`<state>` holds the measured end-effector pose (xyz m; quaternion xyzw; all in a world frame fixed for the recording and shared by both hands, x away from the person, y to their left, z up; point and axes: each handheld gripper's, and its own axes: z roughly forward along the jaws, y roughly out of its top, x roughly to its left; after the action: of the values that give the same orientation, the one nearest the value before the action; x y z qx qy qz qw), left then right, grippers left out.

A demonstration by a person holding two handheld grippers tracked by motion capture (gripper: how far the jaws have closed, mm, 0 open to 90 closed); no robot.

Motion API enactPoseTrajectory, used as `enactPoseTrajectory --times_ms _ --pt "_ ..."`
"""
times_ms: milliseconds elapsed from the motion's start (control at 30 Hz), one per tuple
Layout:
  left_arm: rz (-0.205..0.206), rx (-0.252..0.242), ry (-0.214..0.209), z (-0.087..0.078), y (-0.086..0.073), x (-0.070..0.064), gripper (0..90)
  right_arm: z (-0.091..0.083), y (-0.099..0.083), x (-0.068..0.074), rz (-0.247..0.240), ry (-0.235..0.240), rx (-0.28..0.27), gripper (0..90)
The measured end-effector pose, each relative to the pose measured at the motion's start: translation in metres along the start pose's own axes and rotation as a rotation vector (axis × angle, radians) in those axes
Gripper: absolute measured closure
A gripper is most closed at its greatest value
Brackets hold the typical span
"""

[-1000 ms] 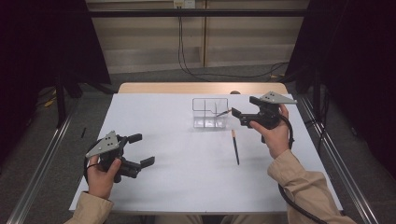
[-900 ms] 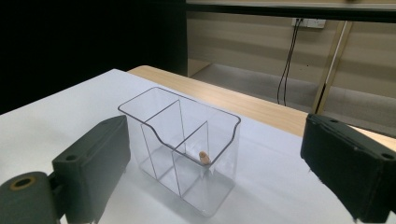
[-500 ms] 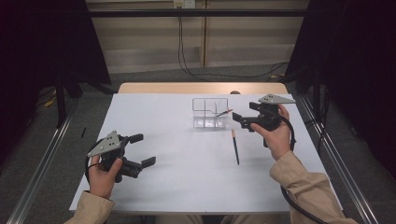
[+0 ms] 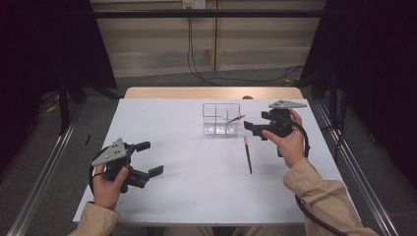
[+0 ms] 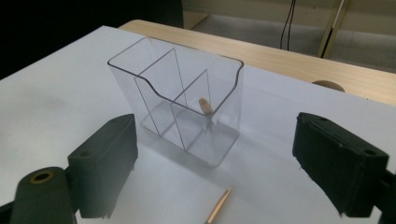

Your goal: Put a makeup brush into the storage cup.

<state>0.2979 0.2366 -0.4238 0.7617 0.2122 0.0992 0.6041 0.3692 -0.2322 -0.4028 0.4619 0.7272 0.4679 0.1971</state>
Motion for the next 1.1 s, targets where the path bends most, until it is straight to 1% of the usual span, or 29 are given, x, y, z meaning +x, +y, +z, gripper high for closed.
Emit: enactPoseTrajectory --times_ms 67,133,433,467,500,600,667,700,767,867,1100 --pt "-0.005 -0.005 0.002 0.000 0.000 0.000 0.9 0.002 0.001 0.001 -0.006 -0.011 0.035 13.7" --pt "-0.005 -0.005 -0.001 -0.001 0.000 0.000 0.9 0.003 0.001 0.001 -0.007 -0.014 0.059 13.7" --pt "0.000 0.000 -0.003 0.000 0.000 0.001 0.9 0.013 0.003 0.004 0.016 -0.038 0.174 13.7" --pt "-0.002 0.001 -0.004 0.000 -0.001 0.001 0.9 0.014 0.003 0.004 0.016 -0.038 0.193 13.4" --pt "-0.002 0.001 -0.005 0.000 -0.001 0.001 0.9 0.015 0.003 0.004 0.016 -0.040 0.200 13.2" --pt "-0.003 0.000 -0.004 0.000 -0.001 0.001 0.9 0.018 0.003 0.004 0.011 -0.050 0.255 13.1" --pt "-0.002 -0.001 -0.003 -0.001 -0.001 0.001 0.9 0.019 0.003 0.004 0.014 -0.054 0.279 13.0" --pt "-0.002 -0.001 -0.003 -0.001 -0.001 0.001 0.9 0.020 0.004 0.004 0.025 -0.059 0.299 12.6" --pt "-0.006 0.002 -0.004 0.000 -0.001 0.001 0.9 0.020 0.004 0.003 0.036 -0.060 0.315 12.4" --pt "-0.006 0.007 -0.007 0.001 -0.002 0.001 0.9 0.022 0.005 0.003 0.044 -0.078 0.353 12.5" --pt "-0.007 0.008 -0.012 0.002 -0.002 0.001 0.9 0.028 0.005 0.002 0.066 -0.091 0.430 14.5"
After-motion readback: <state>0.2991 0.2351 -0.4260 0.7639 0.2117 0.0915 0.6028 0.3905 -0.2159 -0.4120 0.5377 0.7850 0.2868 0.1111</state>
